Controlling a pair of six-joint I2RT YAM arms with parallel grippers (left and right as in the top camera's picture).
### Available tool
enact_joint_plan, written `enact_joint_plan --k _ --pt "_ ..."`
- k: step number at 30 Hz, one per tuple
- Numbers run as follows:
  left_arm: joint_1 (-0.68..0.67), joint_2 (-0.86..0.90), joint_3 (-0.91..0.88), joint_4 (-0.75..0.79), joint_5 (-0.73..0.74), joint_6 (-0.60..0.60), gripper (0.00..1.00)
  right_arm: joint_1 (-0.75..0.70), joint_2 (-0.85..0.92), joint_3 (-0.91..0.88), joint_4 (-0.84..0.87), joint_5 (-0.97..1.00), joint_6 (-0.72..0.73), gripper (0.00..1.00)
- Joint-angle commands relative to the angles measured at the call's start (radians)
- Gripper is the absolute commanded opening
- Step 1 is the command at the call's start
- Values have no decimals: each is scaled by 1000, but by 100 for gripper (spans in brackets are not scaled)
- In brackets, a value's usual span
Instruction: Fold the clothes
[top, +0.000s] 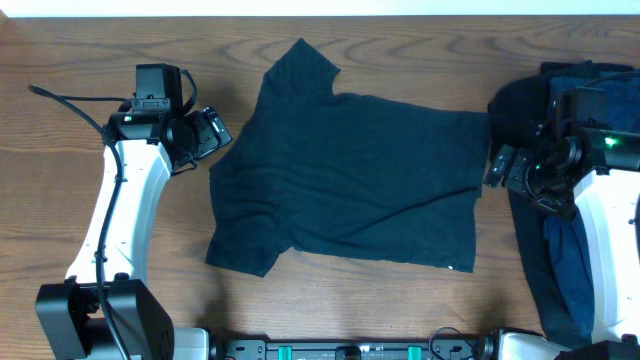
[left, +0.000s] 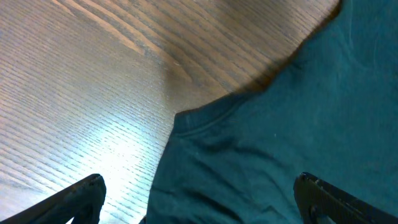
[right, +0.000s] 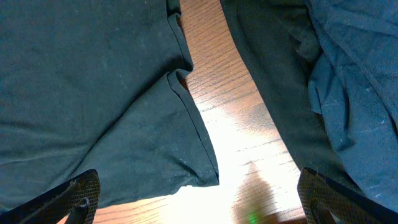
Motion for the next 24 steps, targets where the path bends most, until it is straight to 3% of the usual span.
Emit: enact_joint_plan --k 1,15,21,24 --pt "1 5 2 -3 3 5 98 -6 -1 5 -2 14 -11 99" --pt "1 5 2 -3 3 5 98 -6 -1 5 -2 14 -11 99" --pt "1 5 2 174 -12 5 98 -7 -1 5 -2 14 -11 99" --pt "1 6 0 186 -12 5 98 -6 -1 5 -2 14 -11 99"
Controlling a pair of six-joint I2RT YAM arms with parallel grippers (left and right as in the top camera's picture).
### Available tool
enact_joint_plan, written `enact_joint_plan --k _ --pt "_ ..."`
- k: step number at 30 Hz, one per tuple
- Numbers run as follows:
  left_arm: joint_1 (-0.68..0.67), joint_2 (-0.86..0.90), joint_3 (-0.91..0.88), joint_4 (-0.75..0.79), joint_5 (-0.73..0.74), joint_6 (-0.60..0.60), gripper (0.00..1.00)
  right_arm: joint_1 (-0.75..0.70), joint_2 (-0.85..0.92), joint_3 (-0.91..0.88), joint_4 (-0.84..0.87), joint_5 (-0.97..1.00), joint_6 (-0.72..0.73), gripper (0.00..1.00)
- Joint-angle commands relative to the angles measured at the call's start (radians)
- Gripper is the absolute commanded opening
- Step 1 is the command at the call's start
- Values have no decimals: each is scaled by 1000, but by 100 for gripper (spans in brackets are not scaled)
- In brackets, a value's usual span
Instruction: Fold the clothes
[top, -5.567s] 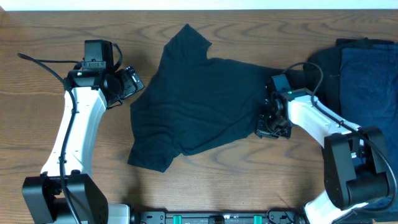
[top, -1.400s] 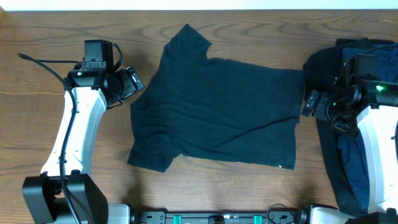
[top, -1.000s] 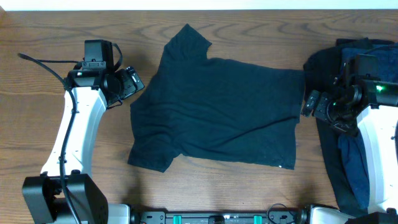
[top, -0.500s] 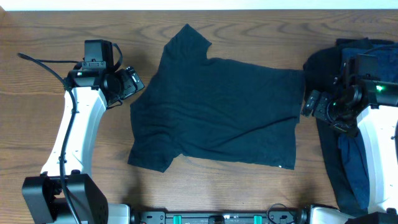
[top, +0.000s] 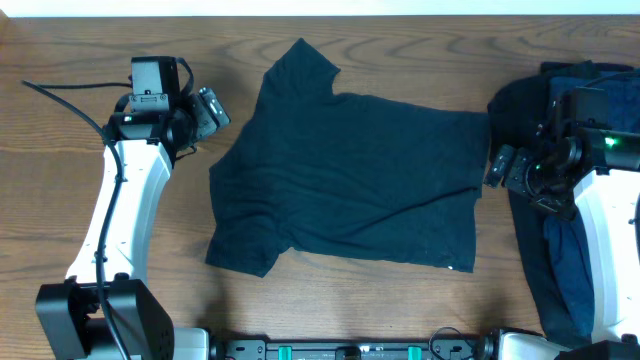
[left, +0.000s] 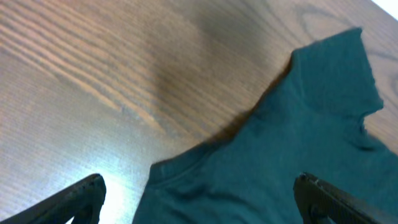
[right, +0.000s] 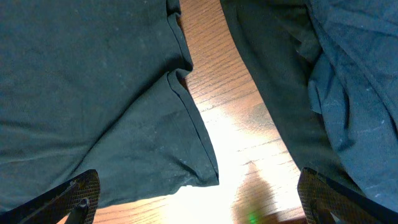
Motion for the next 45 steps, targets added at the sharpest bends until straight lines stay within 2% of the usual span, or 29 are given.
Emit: enact_joint_plan --k 1,4,5,6,7,8,13,23,30,34,45 --pt "1 6 -1 0 -11 5 98 -7 -1 5 -2 14 -11 99" --pt "1 10 -2 3 -50 5 98 -7 -1 5 -2 14 -11 99" --pt "1 13 -3 -2 -63 5 92 -7 -1 5 -2 14 -11 99" --pt "4 18 -3 -6 -70 6 64 -7 -1 5 -2 14 -11 99" --pt "7 25 -3 -9 -72 5 26 -7 -1 5 -2 14 -11 99" --pt "8 34 -5 -14 -72 6 6 -7 -1 5 -2 14 -11 99" --pt "14 110 -18 -43 -65 32 6 -7 -1 5 -2 14 -11 99" --pt "14 305 -23 -35 69 33 6 -7 -1 5 -2 14 -11 99" --pt "14 366 -23 -34 87 33 6 -7 -1 5 -2 14 -11 99" --pt "14 384 -23 -36 142 75 6 -7 -1 5 -2 14 -11 99" --pt "17 488 -27 -54 129 66 6 -7 -1 5 -2 14 -11 99"
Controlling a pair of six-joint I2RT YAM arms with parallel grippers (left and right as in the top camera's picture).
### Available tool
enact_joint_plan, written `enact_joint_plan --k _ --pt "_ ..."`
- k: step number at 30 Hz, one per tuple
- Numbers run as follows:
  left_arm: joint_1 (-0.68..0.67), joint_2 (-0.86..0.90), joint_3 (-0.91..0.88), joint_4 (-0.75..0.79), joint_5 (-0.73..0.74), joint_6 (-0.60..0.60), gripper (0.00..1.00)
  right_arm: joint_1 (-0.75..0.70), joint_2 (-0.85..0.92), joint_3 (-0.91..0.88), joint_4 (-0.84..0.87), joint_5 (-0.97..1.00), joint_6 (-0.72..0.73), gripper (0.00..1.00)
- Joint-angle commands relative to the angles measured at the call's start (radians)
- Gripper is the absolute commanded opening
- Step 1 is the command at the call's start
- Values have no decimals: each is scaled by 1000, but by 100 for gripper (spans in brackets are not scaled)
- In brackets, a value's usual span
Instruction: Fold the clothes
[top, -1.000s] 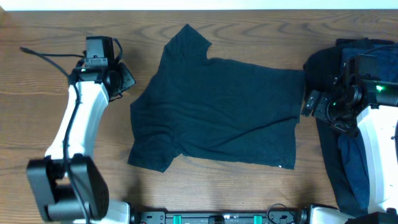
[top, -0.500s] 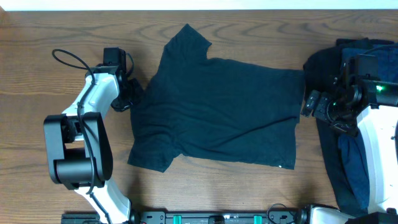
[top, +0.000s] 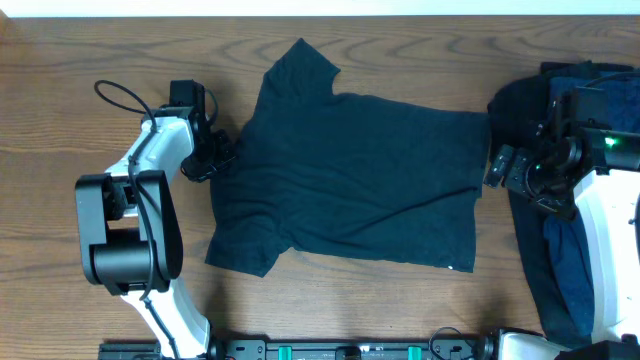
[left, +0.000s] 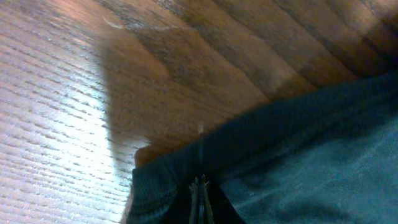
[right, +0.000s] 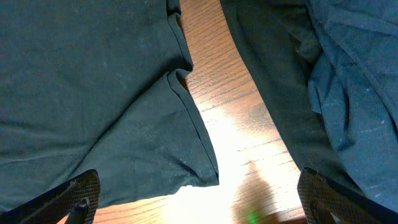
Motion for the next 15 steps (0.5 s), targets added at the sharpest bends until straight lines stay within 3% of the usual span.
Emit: enact_joint_plan --k 1,5,15 --pt "7 98 -17 -40 -27 -18 6 -7 -1 5 -1 14 -11 99" --pt "24 108 -17 -135 -131 -139 6 -7 -1 5 -1 14 -11 99" --pt "33 94 -17 -217 -130 -168 6 -7 -1 5 -1 14 -11 99"
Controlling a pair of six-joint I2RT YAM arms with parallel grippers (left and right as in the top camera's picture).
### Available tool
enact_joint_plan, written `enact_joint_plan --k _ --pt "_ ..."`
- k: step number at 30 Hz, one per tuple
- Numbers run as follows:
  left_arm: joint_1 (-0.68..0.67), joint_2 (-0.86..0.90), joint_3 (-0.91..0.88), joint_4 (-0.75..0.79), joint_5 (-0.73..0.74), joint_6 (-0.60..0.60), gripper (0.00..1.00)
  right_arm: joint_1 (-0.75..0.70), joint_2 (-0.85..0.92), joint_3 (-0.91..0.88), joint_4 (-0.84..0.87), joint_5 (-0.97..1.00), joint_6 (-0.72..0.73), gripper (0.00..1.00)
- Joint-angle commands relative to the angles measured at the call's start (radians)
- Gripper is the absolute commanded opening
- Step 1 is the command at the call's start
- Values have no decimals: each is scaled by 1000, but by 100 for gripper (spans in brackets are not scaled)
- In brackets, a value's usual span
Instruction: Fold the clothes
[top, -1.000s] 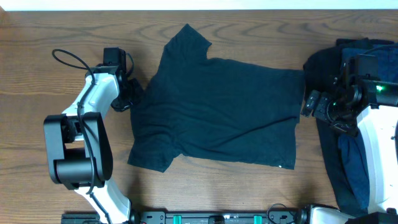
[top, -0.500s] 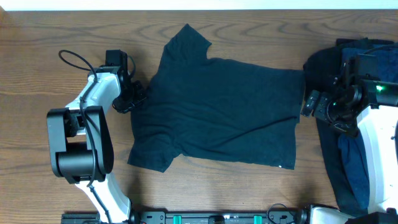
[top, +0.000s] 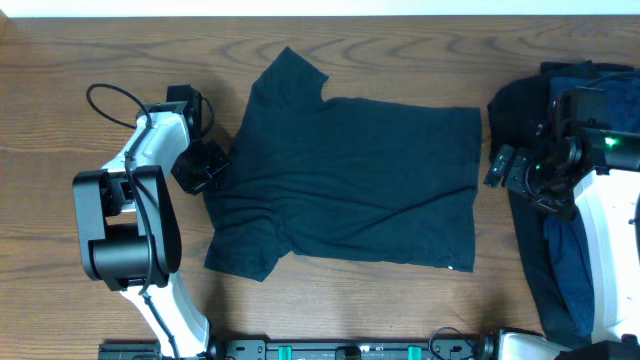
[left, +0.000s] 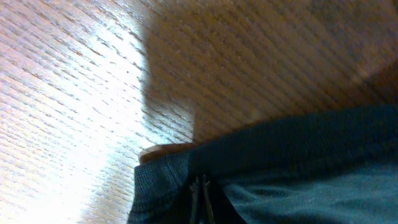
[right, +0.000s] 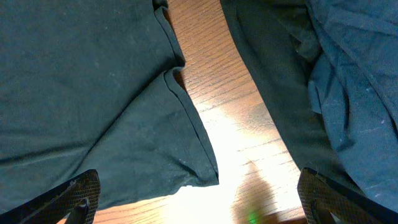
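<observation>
A dark teal T-shirt (top: 350, 180) lies spread flat in the middle of the wooden table, one sleeve pointing to the far side. My left gripper (top: 212, 167) is shut on the shirt's left edge; the left wrist view shows its tips (left: 199, 190) pinched together on the hem (left: 168, 177). My right gripper (top: 496, 166) stands open just off the shirt's right edge. In the right wrist view its fingers (right: 81, 193) are spread wide over the shirt's corner (right: 93, 93) and bare wood, holding nothing.
A pile of dark blue clothes (top: 570, 90) lies at the right end of the table (top: 80, 250), partly under my right arm, and fills the right side of the right wrist view (right: 329, 74). Bare wood surrounds the shirt.
My left gripper, shut on the shirt's left edge, has moved a little left and toward the front. The whole shirt has shifted leftward with it. The right arm has not moved.
My left gripper was open beside the shirt's left edge, then open farther back near the sleeve. Then it was down and shut on the left hem. Now the shirt sits slightly farther left. My right gripper stayed open at the right edge throughout.
</observation>
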Motion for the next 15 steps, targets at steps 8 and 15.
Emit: enact_joint_plan --k 8,15 --pt "10 -82 -2 46 -34 2 6 -7 -1 5 -1 14 -11 99" --pt "-27 -253 48 178 140 159 6 -7 -1 5 -1 14 -11 99"
